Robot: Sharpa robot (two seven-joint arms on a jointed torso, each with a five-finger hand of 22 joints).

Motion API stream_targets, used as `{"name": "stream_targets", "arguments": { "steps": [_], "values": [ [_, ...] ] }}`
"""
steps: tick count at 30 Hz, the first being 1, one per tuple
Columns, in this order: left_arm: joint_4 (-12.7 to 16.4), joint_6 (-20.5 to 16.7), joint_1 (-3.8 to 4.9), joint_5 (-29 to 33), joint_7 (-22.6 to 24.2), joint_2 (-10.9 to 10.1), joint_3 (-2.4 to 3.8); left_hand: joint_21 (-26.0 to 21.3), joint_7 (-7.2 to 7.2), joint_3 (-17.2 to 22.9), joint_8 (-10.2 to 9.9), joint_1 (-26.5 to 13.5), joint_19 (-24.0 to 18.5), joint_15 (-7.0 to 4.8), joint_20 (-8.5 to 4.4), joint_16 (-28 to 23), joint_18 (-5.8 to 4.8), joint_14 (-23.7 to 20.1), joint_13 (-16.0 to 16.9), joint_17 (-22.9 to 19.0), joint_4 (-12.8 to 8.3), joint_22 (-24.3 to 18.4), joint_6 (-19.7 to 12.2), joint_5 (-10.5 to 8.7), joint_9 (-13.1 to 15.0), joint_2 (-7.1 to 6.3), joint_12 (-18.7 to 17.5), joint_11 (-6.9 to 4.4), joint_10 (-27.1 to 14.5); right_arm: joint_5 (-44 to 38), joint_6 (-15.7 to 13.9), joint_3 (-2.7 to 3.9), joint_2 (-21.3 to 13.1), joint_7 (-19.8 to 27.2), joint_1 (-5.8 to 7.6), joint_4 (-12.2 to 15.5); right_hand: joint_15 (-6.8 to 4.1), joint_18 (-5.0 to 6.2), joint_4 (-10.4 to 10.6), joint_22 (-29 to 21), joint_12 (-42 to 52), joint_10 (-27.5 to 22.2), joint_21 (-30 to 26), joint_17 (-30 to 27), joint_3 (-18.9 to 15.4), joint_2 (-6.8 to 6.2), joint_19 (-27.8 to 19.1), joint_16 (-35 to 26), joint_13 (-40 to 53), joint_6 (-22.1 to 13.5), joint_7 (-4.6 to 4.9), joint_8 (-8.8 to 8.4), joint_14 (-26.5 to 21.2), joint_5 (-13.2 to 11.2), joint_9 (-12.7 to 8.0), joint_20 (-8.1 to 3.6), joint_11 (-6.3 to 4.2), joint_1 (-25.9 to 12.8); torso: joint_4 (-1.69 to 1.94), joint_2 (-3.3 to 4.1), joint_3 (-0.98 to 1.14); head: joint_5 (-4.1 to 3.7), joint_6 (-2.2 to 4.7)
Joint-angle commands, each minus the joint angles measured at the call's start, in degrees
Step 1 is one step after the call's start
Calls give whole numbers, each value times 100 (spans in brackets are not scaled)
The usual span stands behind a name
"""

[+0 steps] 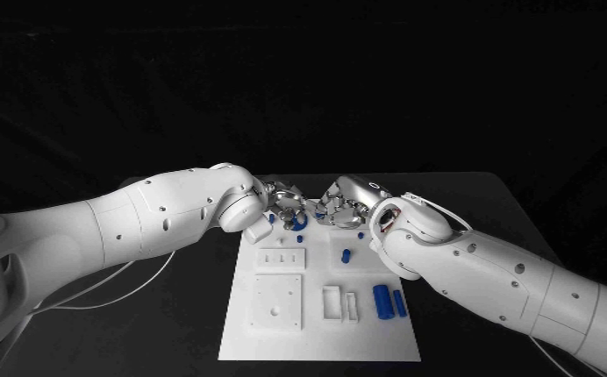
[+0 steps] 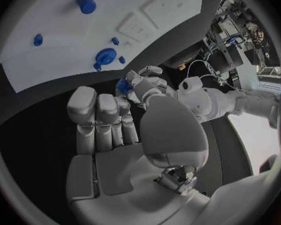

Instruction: Assemble the parts on the task board

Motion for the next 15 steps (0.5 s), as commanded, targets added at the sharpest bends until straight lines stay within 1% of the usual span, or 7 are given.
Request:
{"name": "stream_targets", "arguments": {
  "steps": [1, 6, 10, 12, 15],
  "values": [
    [-1, 115, -10, 25, 12, 19, -3, -42, -1, 37, -27, 28, 43, 0, 14, 7, -65, -40, -9, -12, -75, 18, -47, 186, -26, 61, -36, -27, -10, -54, 30, 8, 17, 31, 7, 19, -28, -52, -10, 658, -17, -9, -13, -4, 65, 33, 149, -19, -2, 29, 13, 22, -3, -25, 4, -54, -28, -22, 1, -1, 4, 0, -11],
    [-1, 165, -11, 45, 21, 31, -3, -79, -6, 174, -25, 33, 50, -1, 13, 3, -69, -47, -21, -21, -220, 64, -52, 485, -67, 113, -54, -27, -8, -55, 27, 7, 23, 34, 7, 15, -28, -52, -10, 658, -17, -9, -13, -4, 65, 33, 149, -19, -2, 29, 13, 22, -3, -25, 4, -54, -28, -22, 0, 0, 6, 0, -16],
    [-5, 154, -12, 78, 43, 33, -3, -102, -7, 282, -22, 20, 56, 0, 13, 2, -70, -49, -30, -27, -316, 93, -64, 675, -57, 149, -68, -25, -3, -54, 37, 7, 26, 36, 7, 9, -28, -52, -10, 658, -17, -9, -13, -4, 65, 33, 149, -19, -2, 29, 13, 22, -3, -25, 4, -54, -28, -22, -4, -1, 6, -1, -26],
    [-7, 130, -13, 95, 63, 32, -3, -119, -12, 407, -13, 30, 63, -3, 11, 16, -70, -37, -39, -2, -422, 120, -51, 823, -4, 200, -76, -25, 20, -54, 36, 7, 27, 37, 7, 2, -28, -52, -10, 658, -17, -9, -13, -4, 65, 33, 149, -19, -2, 29, 13, 22, -3, -25, 4, -54, -28, -22, -2, 1, 7, -1, -26],
    [-9, 102, -13, 123, 89, 31, -3, -136, -9, 527, -12, -6, 72, -1, 11, 26, -71, -32, -53, 20, -522, 146, -47, 920, 101, 236, -93, -18, 53, -53, 25, 7, 32, 36, 7, -13, -25, -49, -12, 654, -29, -22, -31, -9, 67, 21, 146, -27, -13, -2, 21, 20, -5, -25, 1, -52, -23, -31, 0, 0, 7, -3, -29]
  ]
}}
